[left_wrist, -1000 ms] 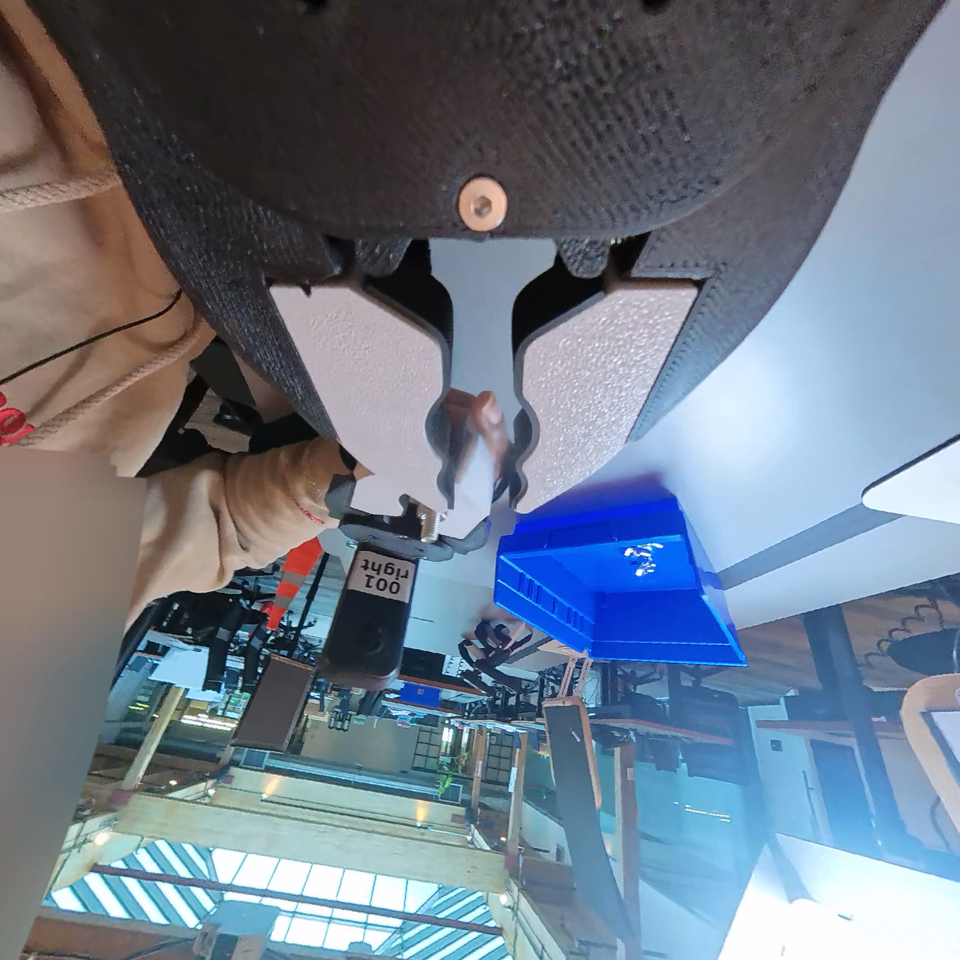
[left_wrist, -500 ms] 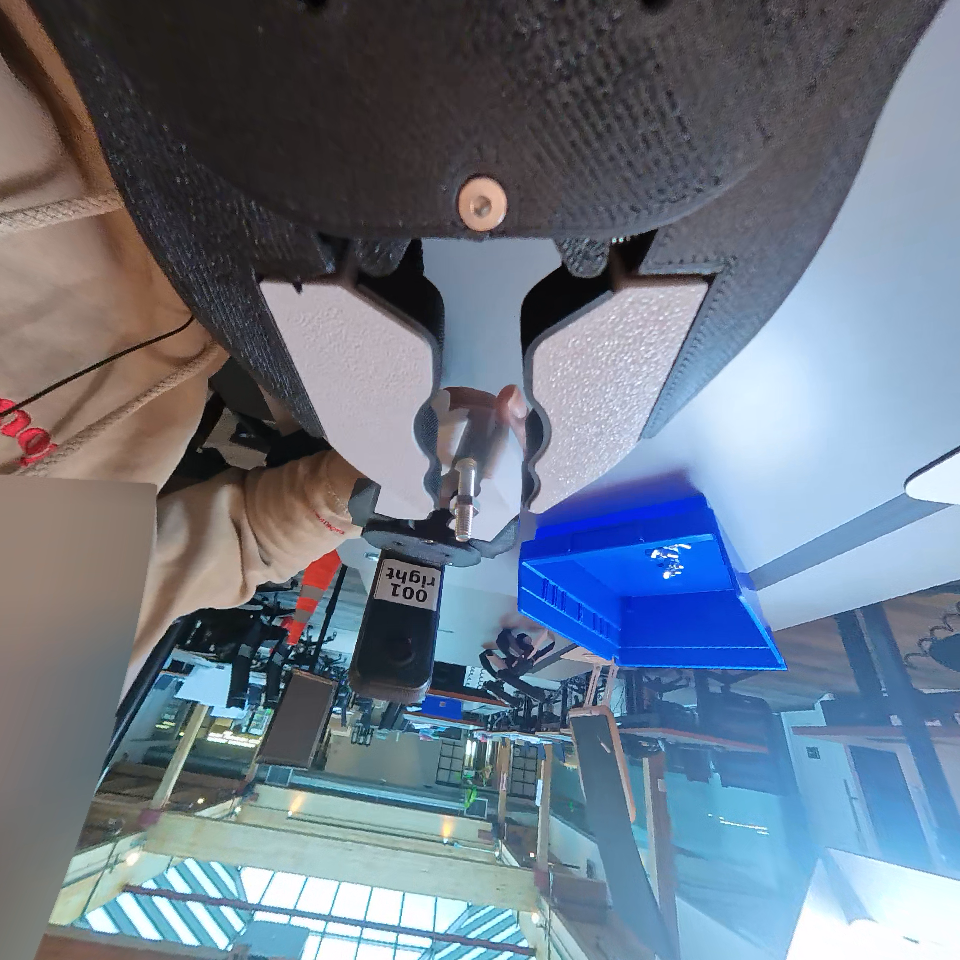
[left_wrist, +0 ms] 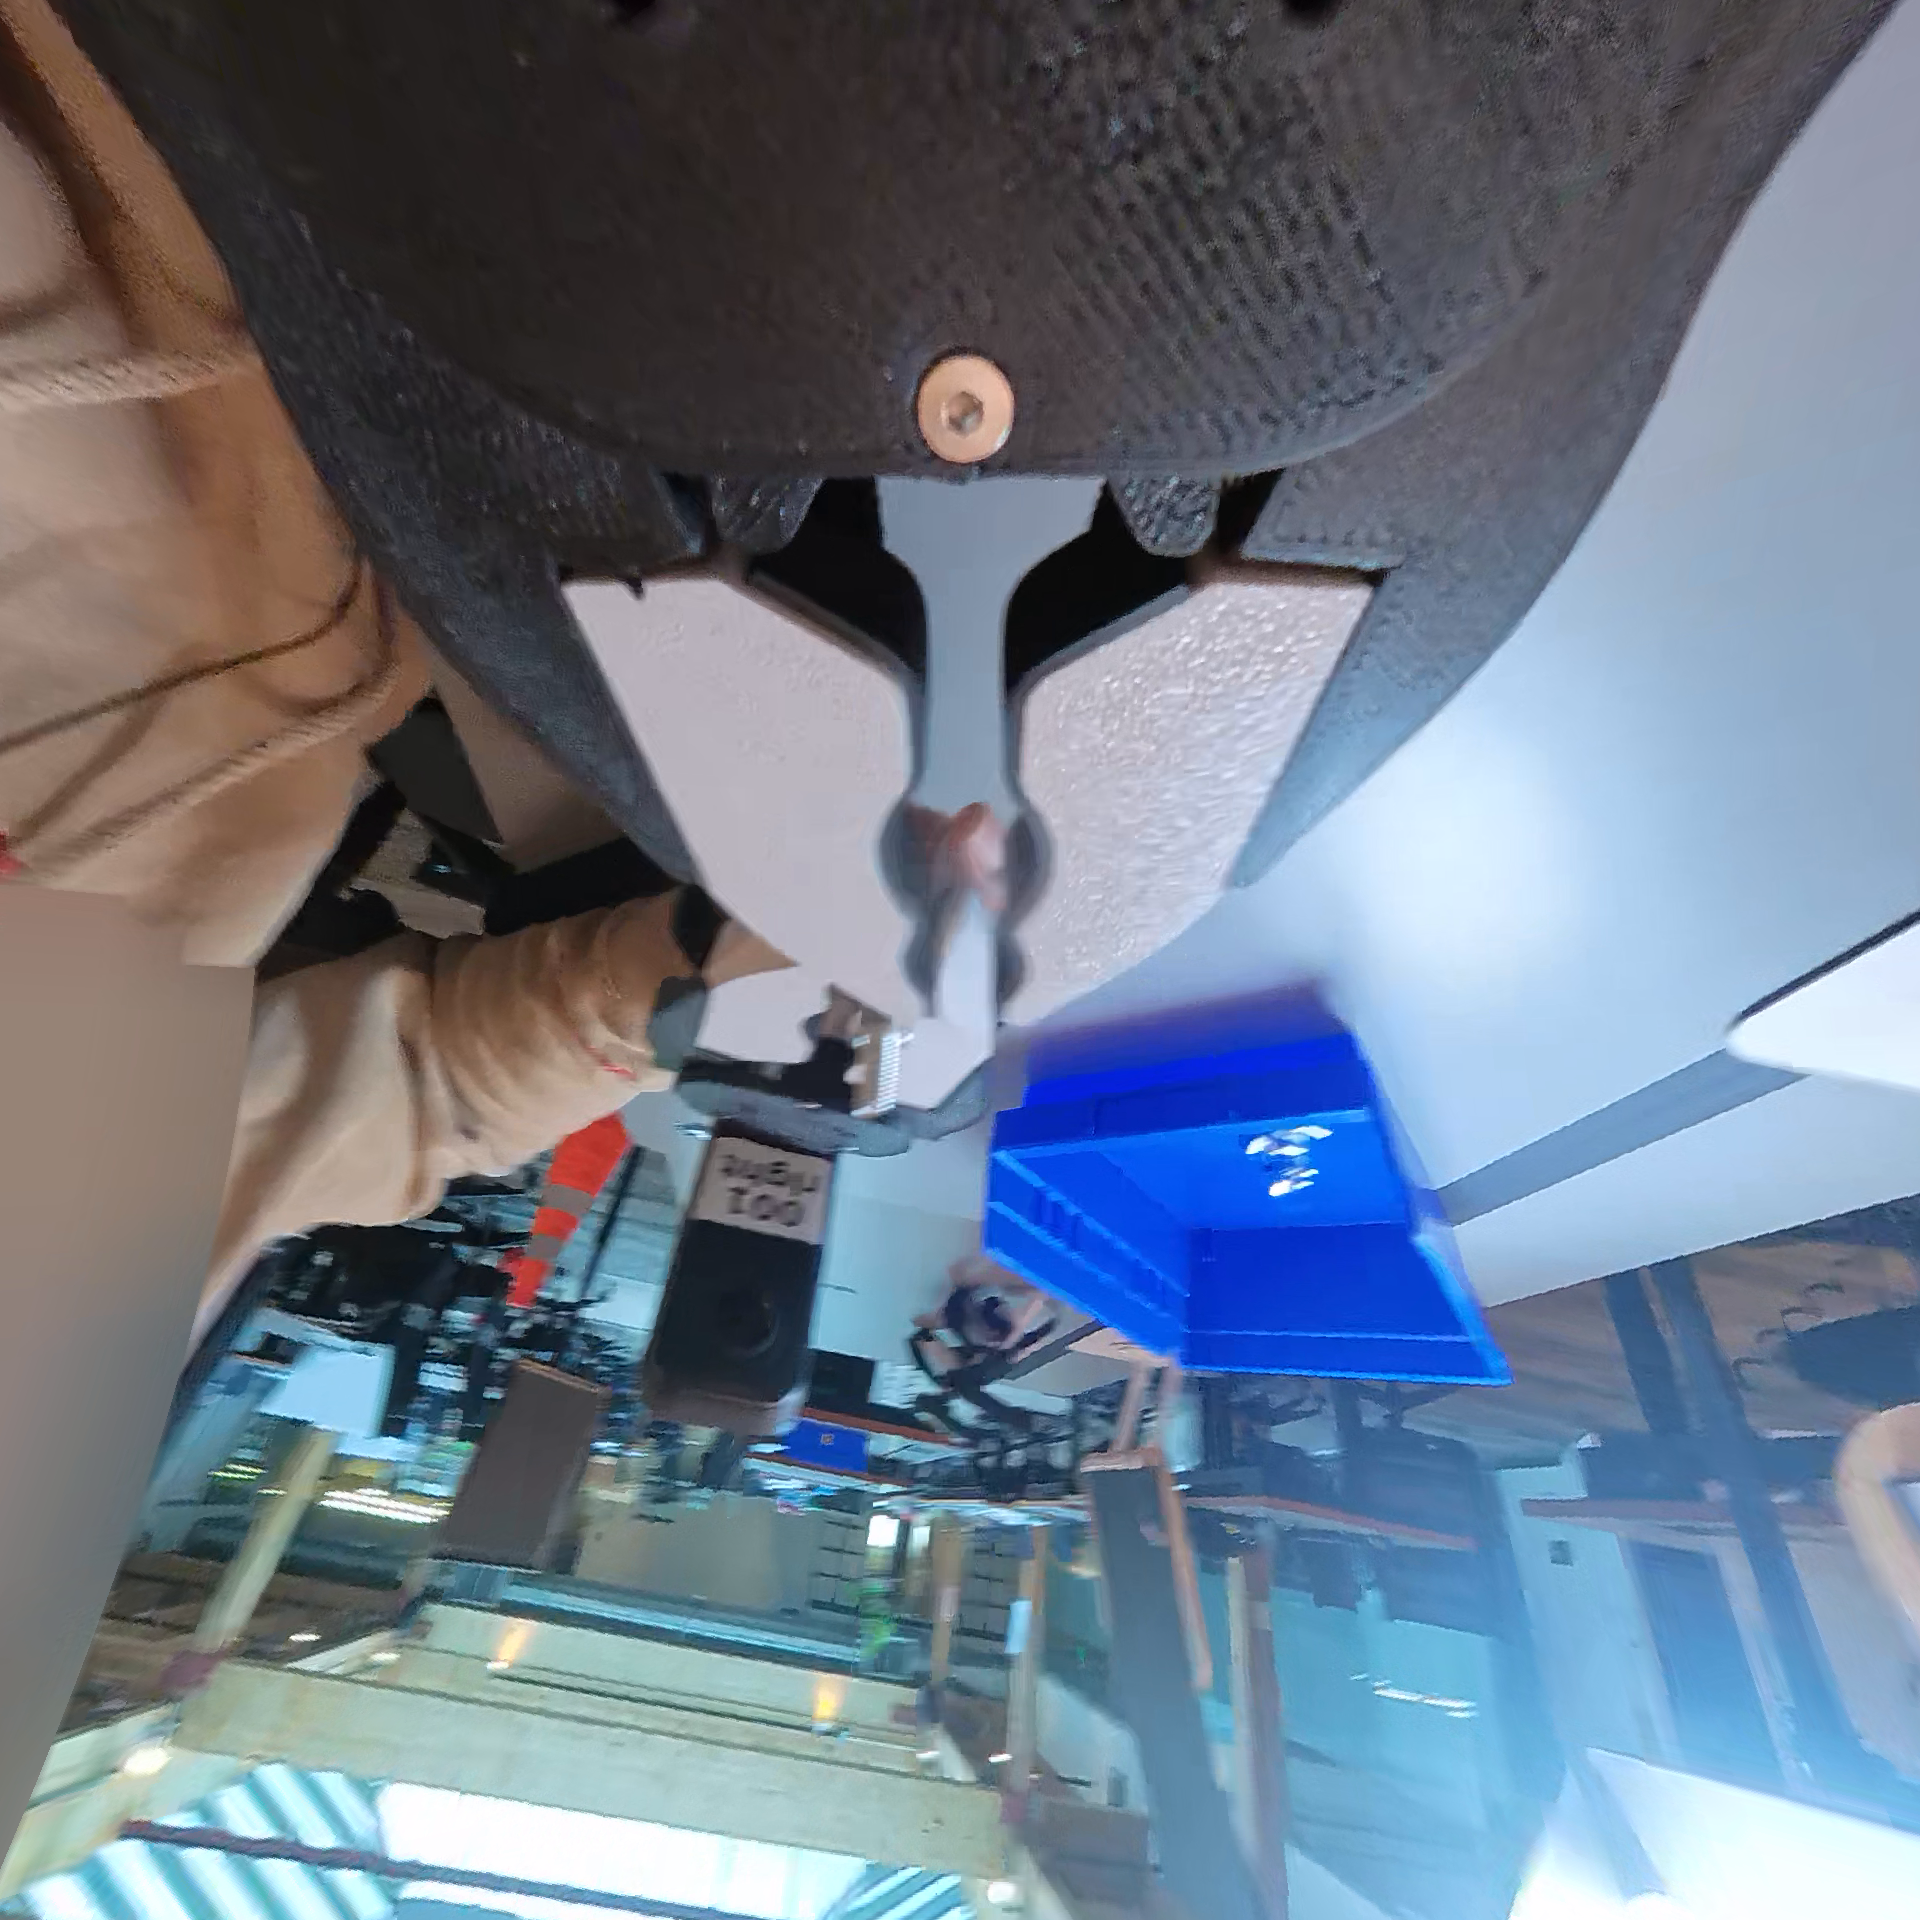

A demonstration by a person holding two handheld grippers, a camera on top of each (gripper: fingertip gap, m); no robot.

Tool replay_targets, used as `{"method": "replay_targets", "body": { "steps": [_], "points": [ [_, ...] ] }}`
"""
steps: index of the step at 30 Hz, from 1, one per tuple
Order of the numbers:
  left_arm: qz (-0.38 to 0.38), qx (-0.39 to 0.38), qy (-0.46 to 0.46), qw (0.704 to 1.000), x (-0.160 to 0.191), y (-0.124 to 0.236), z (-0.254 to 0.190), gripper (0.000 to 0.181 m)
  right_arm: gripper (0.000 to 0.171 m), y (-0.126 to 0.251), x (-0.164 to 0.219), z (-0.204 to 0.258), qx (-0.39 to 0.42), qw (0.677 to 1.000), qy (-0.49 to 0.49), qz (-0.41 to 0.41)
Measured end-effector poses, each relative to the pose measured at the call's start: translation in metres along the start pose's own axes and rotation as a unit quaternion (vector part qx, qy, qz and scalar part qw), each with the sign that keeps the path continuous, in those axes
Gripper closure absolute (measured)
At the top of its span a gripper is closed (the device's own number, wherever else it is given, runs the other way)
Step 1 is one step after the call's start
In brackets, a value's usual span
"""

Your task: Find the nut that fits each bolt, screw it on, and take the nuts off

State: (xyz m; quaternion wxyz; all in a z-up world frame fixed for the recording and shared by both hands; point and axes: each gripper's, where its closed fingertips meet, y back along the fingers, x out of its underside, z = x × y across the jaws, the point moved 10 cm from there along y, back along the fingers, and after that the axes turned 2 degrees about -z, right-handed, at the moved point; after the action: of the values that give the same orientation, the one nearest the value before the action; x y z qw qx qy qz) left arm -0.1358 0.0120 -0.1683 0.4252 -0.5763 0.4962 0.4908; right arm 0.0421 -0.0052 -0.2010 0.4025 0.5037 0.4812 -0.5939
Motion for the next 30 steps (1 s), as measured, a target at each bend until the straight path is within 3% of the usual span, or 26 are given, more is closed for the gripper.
{"method": "replay_targets", "body": {
  "steps": [2,9,11,12,13,16,21,25,27,30],
  "points": [
    [0.005,-0.03,0.005,1.0,0.001,0.004,0.009,0.177,0.161,0.001,-0.002,0.0,0.002,1.0,0.002,-0.004],
    [-0.002,0.031,-0.007,1.0,0.0,-0.003,-0.005,0.15,0.161,-0.002,0.001,-0.001,0.001,1.0,0.002,0.008],
    [0.003,0.014,-0.013,1.0,0.001,-0.003,-0.003,0.157,0.161,-0.002,0.0,-0.001,0.003,1.0,0.0,0.006],
    [0.004,0.0,-0.001,1.0,0.001,-0.001,0.0,0.175,0.161,-0.001,0.0,-0.002,-0.001,1.0,-0.003,0.0],
    [0.005,-0.024,0.008,1.0,0.002,0.002,0.006,0.181,0.161,0.0,-0.001,-0.002,-0.002,1.0,-0.005,-0.002],
    [0.004,-0.031,0.033,0.999,0.002,0.006,0.014,0.175,0.161,-0.001,-0.001,-0.003,0.001,1.0,0.0,0.003],
    [0.015,-0.039,-0.004,0.999,0.004,0.005,0.011,0.173,0.161,0.002,-0.005,-0.01,0.021,1.0,0.001,0.008],
    [0.005,-0.06,-0.017,0.998,0.005,0.013,0.018,0.181,0.161,0.014,-0.019,-0.03,0.094,0.995,0.024,0.028],
    [-0.001,-0.077,-0.017,0.997,0.006,0.016,0.022,0.181,0.161,0.029,-0.042,-0.054,0.17,0.982,0.055,0.064],
    [-0.002,-0.095,-0.014,0.995,0.012,0.017,0.027,0.181,0.161,0.07,-0.088,-0.106,0.286,0.948,0.026,0.136]
  ]
}}
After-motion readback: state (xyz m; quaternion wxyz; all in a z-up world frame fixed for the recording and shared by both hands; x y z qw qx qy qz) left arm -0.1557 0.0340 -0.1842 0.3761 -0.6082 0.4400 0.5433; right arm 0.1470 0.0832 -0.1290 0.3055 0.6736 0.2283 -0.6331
